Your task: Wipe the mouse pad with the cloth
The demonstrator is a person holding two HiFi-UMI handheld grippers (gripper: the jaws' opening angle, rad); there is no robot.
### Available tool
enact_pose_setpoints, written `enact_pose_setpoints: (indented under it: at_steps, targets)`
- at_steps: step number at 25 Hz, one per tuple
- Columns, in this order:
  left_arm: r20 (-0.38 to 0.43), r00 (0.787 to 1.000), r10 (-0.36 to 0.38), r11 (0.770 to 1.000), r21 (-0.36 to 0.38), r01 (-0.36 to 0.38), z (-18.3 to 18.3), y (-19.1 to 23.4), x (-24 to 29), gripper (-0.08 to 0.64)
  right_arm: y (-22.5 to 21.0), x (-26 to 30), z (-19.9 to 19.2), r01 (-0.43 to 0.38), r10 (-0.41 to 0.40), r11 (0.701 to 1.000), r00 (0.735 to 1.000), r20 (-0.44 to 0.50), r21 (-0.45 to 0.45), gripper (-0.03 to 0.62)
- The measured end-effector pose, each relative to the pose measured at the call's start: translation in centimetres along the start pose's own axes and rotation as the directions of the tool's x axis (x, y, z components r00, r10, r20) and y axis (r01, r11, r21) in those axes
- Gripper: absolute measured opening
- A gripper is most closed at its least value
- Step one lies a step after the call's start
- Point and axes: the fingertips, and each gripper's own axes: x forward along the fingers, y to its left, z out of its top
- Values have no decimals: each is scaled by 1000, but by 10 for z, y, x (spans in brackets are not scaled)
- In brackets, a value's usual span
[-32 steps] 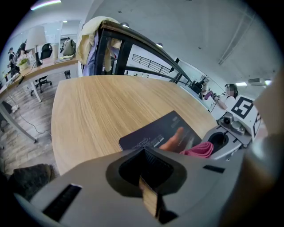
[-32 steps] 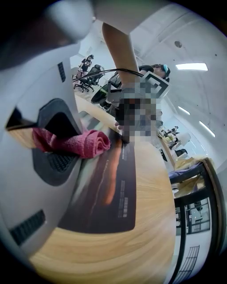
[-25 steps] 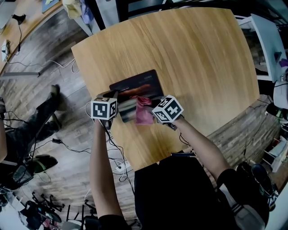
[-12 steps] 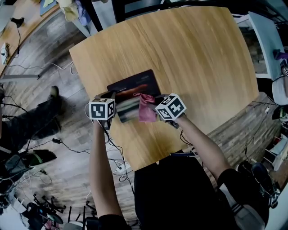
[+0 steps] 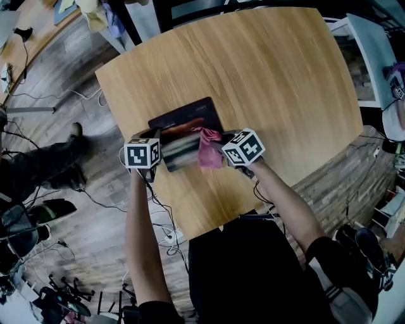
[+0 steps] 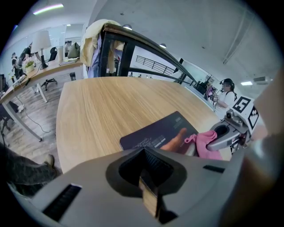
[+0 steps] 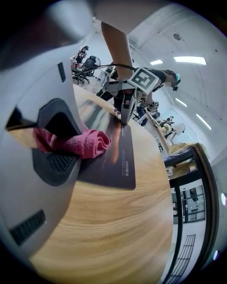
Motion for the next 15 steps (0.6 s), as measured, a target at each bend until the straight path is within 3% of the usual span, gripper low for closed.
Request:
enact_pose_setpoints:
  at_steps: [15]
  targets:
    - [12,999,40,999,-8,-40,0,1,0,23,-20,-14,-6,55,-55,998,998,7,15,63]
